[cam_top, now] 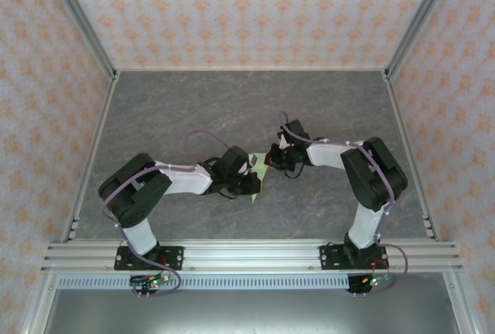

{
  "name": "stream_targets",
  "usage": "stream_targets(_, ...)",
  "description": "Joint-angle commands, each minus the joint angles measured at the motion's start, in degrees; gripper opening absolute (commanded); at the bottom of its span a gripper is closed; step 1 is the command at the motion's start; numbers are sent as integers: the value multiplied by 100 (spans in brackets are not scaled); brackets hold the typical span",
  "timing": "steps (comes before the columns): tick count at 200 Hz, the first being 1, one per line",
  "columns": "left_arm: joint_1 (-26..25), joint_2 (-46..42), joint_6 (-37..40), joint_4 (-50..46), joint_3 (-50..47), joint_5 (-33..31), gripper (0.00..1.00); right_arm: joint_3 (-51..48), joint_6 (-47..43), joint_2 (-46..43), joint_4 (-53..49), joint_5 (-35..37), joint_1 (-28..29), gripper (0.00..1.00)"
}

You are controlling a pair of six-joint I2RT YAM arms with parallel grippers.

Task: Fold a paper plane with a square sheet of paper (fold left side to right side)
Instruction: Fold the wing for the fifth time at the center of the table.

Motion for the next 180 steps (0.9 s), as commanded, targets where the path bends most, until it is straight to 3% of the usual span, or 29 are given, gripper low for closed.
stream_targets(1,-145,-124,312,-542,-101,17,8,11,-143,313,-510,591,-7,3)
stream_targets(180,-367,-487,426,-911,-757,-119,8,139,-226,394,-737,689,-14,3)
